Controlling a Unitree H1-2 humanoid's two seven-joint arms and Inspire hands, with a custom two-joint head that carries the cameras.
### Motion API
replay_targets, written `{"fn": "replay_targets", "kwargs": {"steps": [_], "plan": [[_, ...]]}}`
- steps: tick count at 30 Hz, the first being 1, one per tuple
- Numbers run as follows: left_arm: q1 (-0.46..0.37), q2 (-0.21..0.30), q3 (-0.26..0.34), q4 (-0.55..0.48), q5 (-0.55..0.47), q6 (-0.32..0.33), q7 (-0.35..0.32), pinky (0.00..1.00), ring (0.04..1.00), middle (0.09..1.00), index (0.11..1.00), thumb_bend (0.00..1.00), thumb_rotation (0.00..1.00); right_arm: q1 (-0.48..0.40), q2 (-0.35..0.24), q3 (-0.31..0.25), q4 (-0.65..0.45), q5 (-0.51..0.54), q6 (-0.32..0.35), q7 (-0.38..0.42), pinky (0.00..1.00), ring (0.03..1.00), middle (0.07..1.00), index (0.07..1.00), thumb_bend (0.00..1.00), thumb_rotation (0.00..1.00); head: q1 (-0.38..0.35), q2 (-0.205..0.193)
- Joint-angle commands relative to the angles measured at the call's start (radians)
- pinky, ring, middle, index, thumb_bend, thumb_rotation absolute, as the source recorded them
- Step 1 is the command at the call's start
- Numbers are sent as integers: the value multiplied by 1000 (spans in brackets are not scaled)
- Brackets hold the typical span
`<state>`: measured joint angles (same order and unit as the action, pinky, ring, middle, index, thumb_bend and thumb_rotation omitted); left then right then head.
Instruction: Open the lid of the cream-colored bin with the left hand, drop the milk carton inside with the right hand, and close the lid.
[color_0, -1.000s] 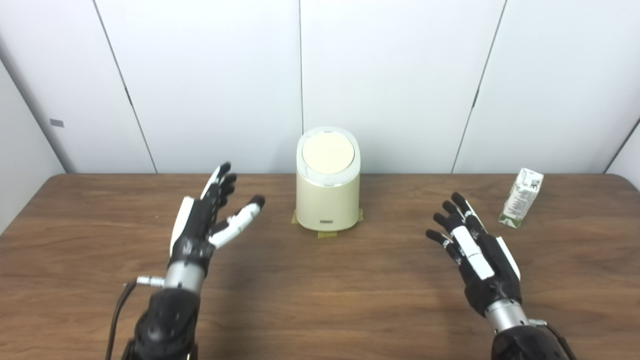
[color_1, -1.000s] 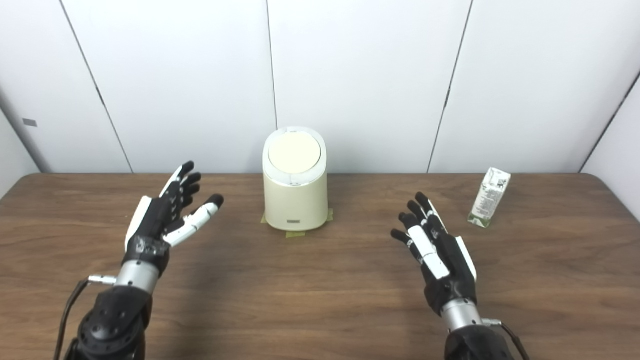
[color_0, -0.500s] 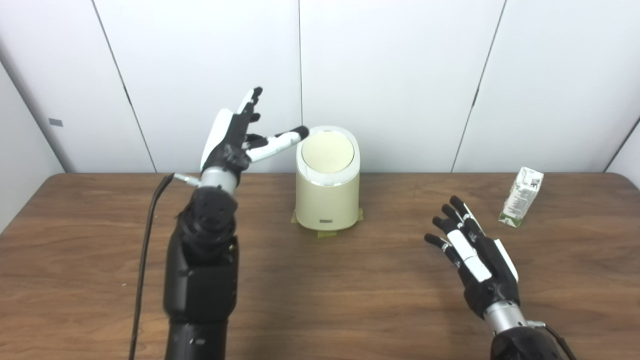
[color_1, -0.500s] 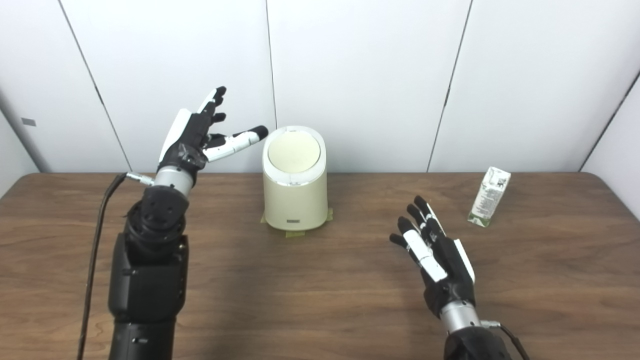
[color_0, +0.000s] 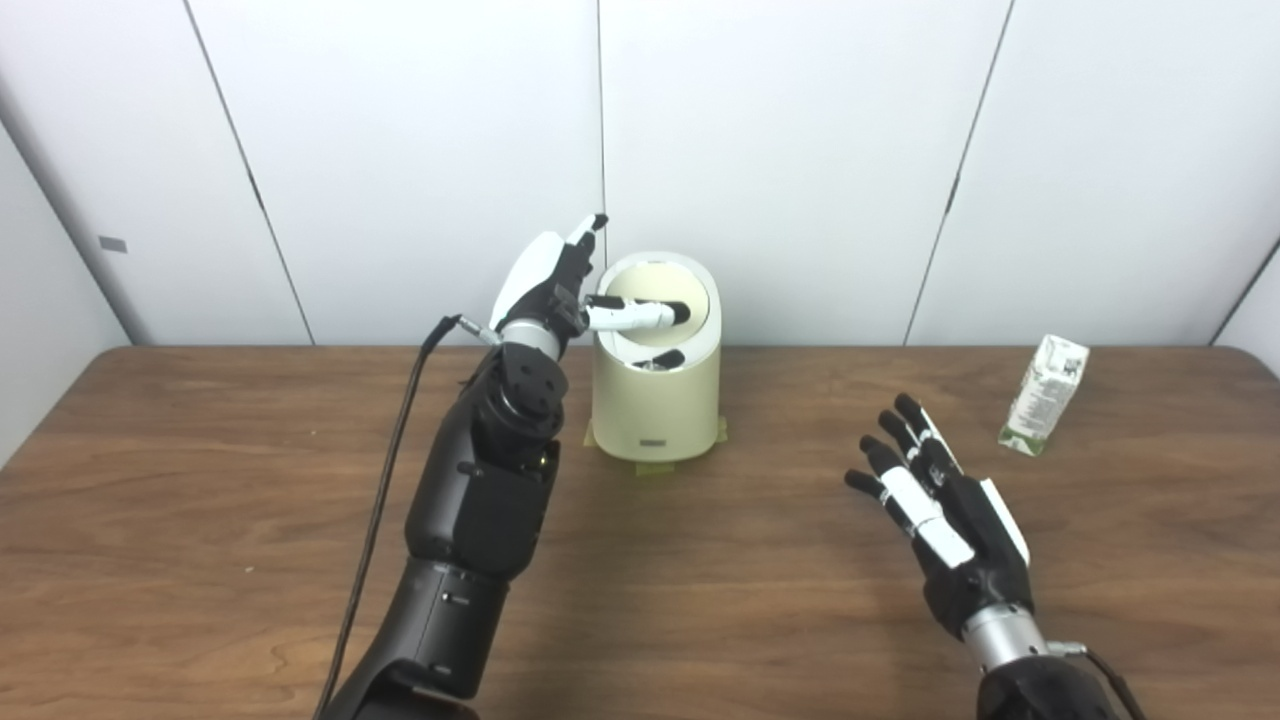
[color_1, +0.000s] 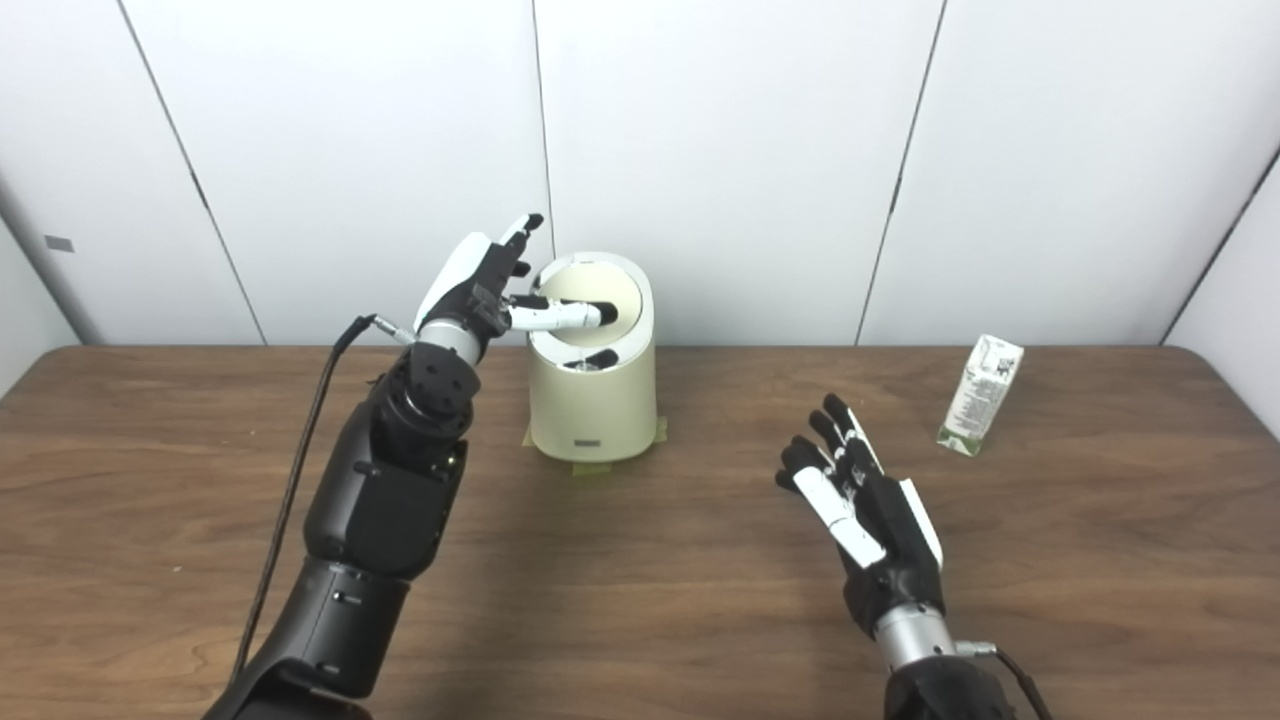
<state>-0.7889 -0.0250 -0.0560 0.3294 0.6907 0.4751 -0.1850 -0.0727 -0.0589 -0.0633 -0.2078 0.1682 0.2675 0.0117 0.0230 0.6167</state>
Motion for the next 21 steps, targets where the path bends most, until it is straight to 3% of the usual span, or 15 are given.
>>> {"fn": "replay_targets", "kwargs": {"steps": [1, 9, 14, 21], "plan": [[-86, 7, -31, 8, -3, -7, 37, 601, 874, 980, 1000, 889, 259, -29, 0, 2, -45, -3, -34, 9, 781, 915, 962, 972, 595, 519, 2, 4], [-109, 58, -127, 101, -1, -20, 108, 636, 882, 1000, 1000, 879, 107, -31, 9, 5, -53, -13, -36, 4, 778, 910, 956, 970, 585, 493, 4, 9], [-104, 78, -145, 110, -27, -32, 134, 717, 896, 997, 1000, 847, 90, -33, 8, 2, -56, -13, -32, 4, 774, 909, 956, 972, 602, 505, 11, 12], [-101, 93, -153, 102, -42, -22, 156, 725, 904, 993, 1000, 841, 94, -33, 5, -1, -61, -6, -22, 9, 784, 913, 959, 976, 589, 496, 6, 30]]}}
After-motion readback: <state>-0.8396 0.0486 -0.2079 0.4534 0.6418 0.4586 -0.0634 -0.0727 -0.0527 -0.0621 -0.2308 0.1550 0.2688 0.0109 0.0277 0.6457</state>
